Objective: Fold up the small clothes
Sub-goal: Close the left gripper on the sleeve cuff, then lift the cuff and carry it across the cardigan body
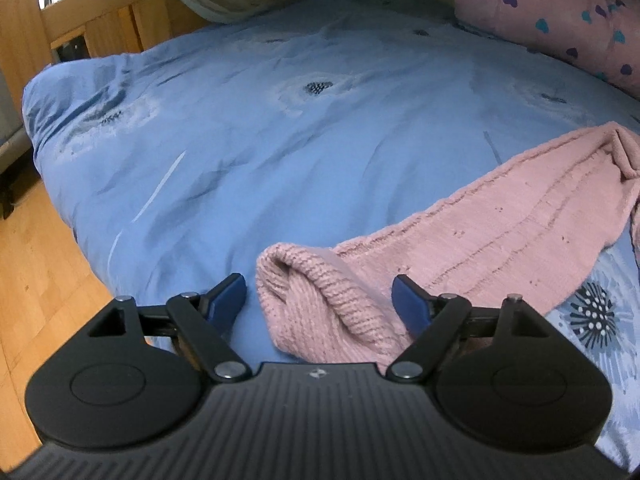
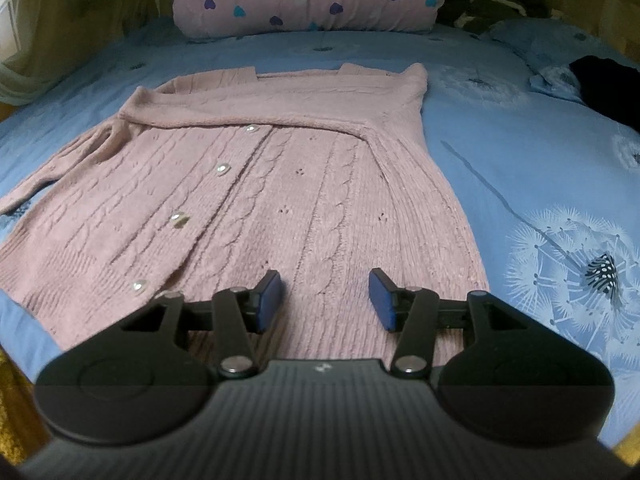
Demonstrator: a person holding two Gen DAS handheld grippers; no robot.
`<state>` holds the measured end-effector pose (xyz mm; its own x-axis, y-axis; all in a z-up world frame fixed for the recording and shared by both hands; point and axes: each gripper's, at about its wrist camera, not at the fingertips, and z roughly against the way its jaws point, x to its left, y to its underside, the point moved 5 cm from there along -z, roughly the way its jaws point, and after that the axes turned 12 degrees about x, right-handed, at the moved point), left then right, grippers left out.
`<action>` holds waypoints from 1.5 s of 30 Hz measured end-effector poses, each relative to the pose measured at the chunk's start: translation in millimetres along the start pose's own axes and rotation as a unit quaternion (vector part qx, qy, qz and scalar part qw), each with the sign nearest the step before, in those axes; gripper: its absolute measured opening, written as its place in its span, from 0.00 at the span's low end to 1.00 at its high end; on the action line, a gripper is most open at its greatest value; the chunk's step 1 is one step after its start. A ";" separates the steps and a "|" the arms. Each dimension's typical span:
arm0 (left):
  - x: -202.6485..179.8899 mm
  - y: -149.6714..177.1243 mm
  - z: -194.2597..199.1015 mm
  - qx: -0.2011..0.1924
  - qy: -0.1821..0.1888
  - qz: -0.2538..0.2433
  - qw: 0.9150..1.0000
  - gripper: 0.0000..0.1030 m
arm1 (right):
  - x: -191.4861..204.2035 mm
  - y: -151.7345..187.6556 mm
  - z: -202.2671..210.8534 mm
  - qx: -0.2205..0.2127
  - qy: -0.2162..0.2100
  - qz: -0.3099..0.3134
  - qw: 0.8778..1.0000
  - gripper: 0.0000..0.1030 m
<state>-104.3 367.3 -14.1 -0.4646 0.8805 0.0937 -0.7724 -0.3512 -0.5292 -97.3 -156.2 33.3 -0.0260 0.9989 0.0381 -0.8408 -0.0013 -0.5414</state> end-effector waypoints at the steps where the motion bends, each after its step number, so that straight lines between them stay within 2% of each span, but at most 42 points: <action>1: -0.9 1.3 1.4 -0.004 0.000 -0.001 1.000 0.76 | -0.1 0.5 0.1 -0.001 0.000 0.001 1.000 0.49; 2: -1.8 2.5 2.8 -0.007 0.000 0.001 1.000 0.73 | 0.0 0.9 0.2 -0.002 0.001 0.003 1.000 0.49; 4: -3.7 3.1 6.4 -0.015 0.000 0.004 1.000 0.53 | 0.2 1.3 0.4 -0.004 0.000 0.005 1.000 0.49; 6: -5.0 1.1 9.2 -0.023 -0.003 0.002 1.000 0.37 | 0.2 1.5 0.4 -0.006 0.000 0.004 1.000 0.49; 7: -4.6 -0.4 10.1 -0.024 0.004 0.005 1.000 0.32 | 0.3 1.8 0.6 -0.007 -0.001 0.004 1.000 0.49; 9: -3.4 -4.2 11.9 -0.025 0.016 0.010 1.000 0.29 | 0.1 1.9 0.7 -0.007 -0.001 0.004 1.000 0.49; 14: 7.5 -24.2 25.7 -0.053 0.005 0.018 0.998 0.27 | 0.1 1.6 1.5 -0.007 -0.003 0.003 1.000 0.50; 19: 32.2 -66.7 43.2 -0.090 -0.023 0.032 0.995 0.27 | -0.1 -0.6 3.7 -0.002 -0.007 -0.002 1.000 0.50; 21: 37.5 -86.6 50.5 -0.104 -0.024 0.036 0.994 0.27 | -0.8 -1.8 5.0 -0.001 -0.011 -0.003 1.000 0.50; 27: 19.7 -136.5 73.4 -0.148 -0.018 0.028 0.988 0.27 | -0.8 -6.1 7.7 0.001 -0.022 -0.001 1.000 0.50; 34: -34.0 -170.1 108.6 -0.178 0.034 0.001 0.983 0.27 | 7.1 -12.1 10.6 -0.002 -0.043 0.009 0.999 0.50; 40: -97.2 -175.5 142.7 -0.194 0.089 -0.032 0.976 0.27 | 5.8 -16.5 14.4 -0.005 -0.047 0.010 0.999 0.50; 45: -158.0 -168.8 167.3 -0.202 0.155 -0.053 0.966 0.27 | -1.8 -16.9 14.6 -0.008 -0.048 0.000 0.999 0.50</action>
<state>27.0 234.3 201.6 -0.1930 0.9794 -0.0586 -0.5473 -0.1571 -0.8221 -91.0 -158.7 54.6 -0.0787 0.9899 0.1179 -0.8315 0.0001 -0.5555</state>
